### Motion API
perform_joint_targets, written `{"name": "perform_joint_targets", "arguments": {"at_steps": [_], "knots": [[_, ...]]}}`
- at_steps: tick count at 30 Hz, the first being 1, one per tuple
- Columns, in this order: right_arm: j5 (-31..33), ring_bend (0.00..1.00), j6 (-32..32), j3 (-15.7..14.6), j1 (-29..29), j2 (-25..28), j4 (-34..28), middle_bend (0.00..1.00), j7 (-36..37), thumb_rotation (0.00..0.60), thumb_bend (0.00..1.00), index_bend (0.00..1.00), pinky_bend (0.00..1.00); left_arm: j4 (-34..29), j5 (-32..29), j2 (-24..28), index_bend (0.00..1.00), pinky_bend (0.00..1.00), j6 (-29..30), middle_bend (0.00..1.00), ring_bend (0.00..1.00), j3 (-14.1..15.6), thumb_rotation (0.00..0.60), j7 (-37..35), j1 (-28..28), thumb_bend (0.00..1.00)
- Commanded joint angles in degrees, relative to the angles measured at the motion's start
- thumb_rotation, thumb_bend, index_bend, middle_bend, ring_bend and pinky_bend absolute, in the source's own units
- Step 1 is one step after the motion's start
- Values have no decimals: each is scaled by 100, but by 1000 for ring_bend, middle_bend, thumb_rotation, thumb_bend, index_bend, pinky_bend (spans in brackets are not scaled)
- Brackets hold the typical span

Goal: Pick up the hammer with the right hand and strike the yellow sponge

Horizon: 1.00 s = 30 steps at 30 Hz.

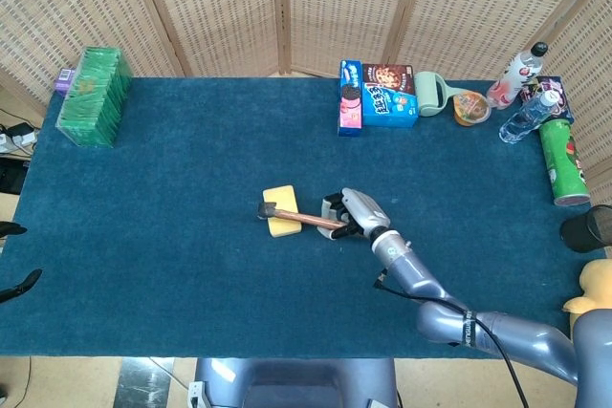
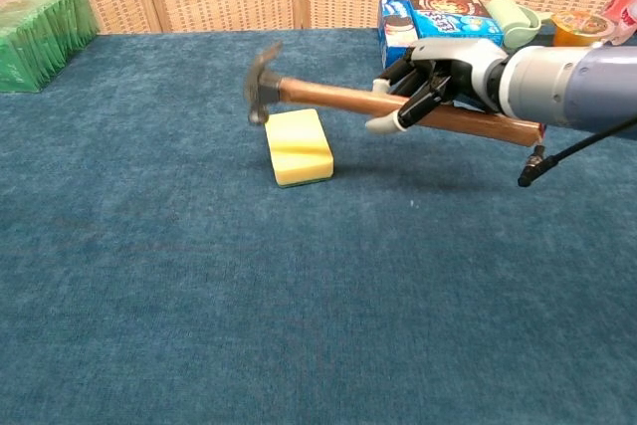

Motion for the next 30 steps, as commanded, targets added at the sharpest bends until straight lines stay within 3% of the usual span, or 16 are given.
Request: {"name": "perform_joint_targets", "arguments": {"at_steps": [1, 7, 9, 14, 21, 24, 30], "knots": [[638, 1000, 58, -337, 494, -129, 280, 970, -973, 600, 362, 823, 1000, 3, -6, 4, 317, 102, -7, 295, 126, -4, 600, -3, 0, 220], [1483, 1000, 483, -632, 883, -138, 173, 1000, -2110, 600, 363, 834, 1000, -5, -14, 12, 317, 102, -5, 295, 125, -16, 600, 17, 3, 218], [1665, 1000, 560, -567, 900, -93, 38, 1000, -2139, 600, 363, 834, 1000, -10, -1, 9, 317, 102, -2, 295, 125, -17, 600, 13, 1, 217], [1522, 1000, 305, 27, 505, 171, -470, 1000, -1017, 600, 363, 847, 1000, -21, 33, -3, 317, 102, -14, 295, 126, -14, 600, 20, -16, 218], [422, 1000, -445, 942, -403, 342, -761, 1000, 1307, 600, 364, 861, 1000, -84, 77, 8, 317, 102, 7, 295, 125, -10, 600, 82, -20, 218], [-174, 1000, -728, 1170, -696, 269, -709, 1000, 2088, 600, 364, 863, 1000, -122, 86, 18, 317, 102, 23, 295, 126, -6, 600, 119, -11, 218], [-1209, 1000, -972, 1287, -957, 133, -469, 1000, 2966, 600, 363, 864, 1000, -178, 95, 27, 317, 102, 44, 295, 126, 6, 600, 171, 7, 218]]}}
